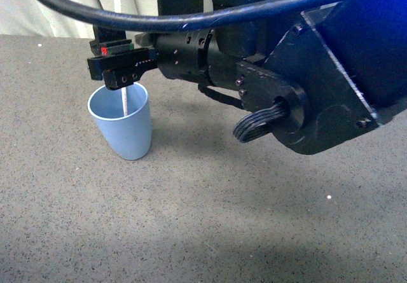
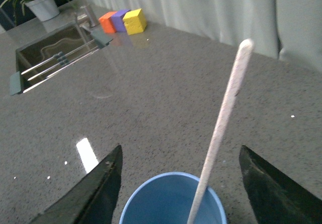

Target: Transfer chopsticks to blue cup

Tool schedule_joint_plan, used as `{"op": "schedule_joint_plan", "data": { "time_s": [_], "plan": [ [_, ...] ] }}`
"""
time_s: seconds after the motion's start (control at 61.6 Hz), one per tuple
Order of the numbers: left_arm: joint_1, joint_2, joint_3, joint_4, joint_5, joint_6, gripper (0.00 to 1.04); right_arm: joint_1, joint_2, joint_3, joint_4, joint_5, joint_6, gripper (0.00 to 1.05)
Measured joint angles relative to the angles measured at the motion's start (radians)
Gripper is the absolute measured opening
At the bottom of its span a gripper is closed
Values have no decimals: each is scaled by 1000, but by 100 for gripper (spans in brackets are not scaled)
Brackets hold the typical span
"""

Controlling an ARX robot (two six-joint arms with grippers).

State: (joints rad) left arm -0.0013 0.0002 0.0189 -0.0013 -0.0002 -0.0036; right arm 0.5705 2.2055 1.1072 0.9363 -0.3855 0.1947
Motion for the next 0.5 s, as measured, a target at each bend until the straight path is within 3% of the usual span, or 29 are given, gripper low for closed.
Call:
{"op": "schedule_joint_plan", "data": {
  "time_s": [0.13, 0.276, 0.503],
  "plan": [
    [0, 0, 0, 0, 0, 0, 98, -54, -84, -73, -25, 186, 45, 97],
    [0, 0, 0, 0, 0, 0, 98, -146, -189, -171, -99, 349, 94, 95],
    [0, 0, 0, 0, 0, 0, 98, -284, -431, -368, -173, 451, 110, 95]
  ]
}}
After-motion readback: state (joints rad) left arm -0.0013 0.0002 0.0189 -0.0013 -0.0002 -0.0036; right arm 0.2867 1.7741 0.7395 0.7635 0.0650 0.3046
